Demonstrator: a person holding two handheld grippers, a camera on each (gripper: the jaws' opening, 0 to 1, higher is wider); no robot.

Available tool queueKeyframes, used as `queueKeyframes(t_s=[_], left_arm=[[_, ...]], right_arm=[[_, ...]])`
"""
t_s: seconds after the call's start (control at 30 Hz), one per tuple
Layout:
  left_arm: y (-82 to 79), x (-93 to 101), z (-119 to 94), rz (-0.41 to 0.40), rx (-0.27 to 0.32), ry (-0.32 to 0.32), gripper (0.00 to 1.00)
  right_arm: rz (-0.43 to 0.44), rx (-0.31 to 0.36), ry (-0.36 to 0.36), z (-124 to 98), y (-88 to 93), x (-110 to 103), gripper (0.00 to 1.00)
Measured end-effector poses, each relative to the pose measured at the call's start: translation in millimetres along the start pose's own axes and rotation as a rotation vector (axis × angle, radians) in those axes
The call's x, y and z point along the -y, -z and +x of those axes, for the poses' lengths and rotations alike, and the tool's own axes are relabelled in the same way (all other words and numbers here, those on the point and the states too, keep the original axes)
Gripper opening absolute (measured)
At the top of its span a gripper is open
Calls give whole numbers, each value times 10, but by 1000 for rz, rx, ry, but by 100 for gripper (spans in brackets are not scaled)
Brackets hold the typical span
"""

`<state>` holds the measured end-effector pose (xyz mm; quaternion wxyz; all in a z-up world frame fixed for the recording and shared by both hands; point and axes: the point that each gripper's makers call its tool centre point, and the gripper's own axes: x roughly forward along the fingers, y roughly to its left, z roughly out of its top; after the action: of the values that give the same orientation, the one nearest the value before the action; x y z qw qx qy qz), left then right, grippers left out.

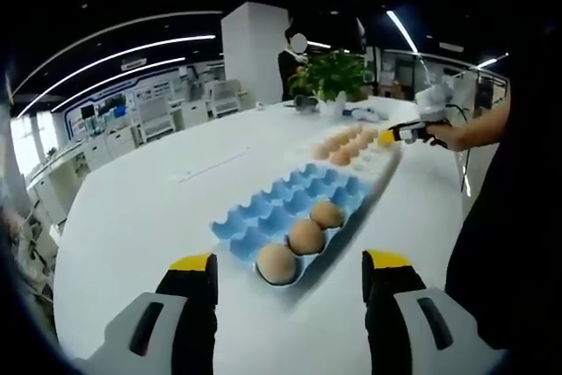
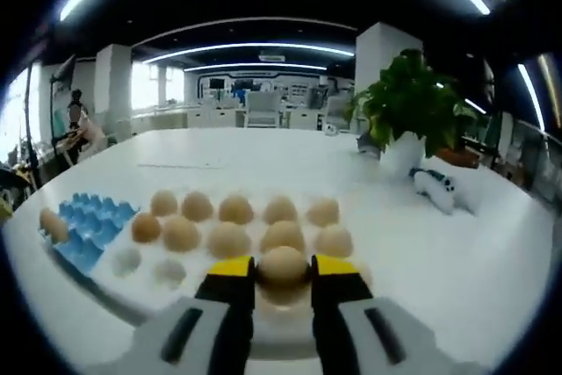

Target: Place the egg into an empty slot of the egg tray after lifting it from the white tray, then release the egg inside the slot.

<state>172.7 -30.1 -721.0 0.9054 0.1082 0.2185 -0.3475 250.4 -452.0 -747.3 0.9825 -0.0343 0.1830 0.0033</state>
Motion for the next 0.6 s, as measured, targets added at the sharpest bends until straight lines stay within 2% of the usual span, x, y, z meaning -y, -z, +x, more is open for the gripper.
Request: queueKeyframes(t_s=[0.47,0.6], left_arm=[[0,0,-7,2,3,0,68],[16,5,-14,0,0,1,68]], right_arm=[[-35,45,-136,-105,-132,-504,24],[-44,57,-193,-130,-174,-765,24]])
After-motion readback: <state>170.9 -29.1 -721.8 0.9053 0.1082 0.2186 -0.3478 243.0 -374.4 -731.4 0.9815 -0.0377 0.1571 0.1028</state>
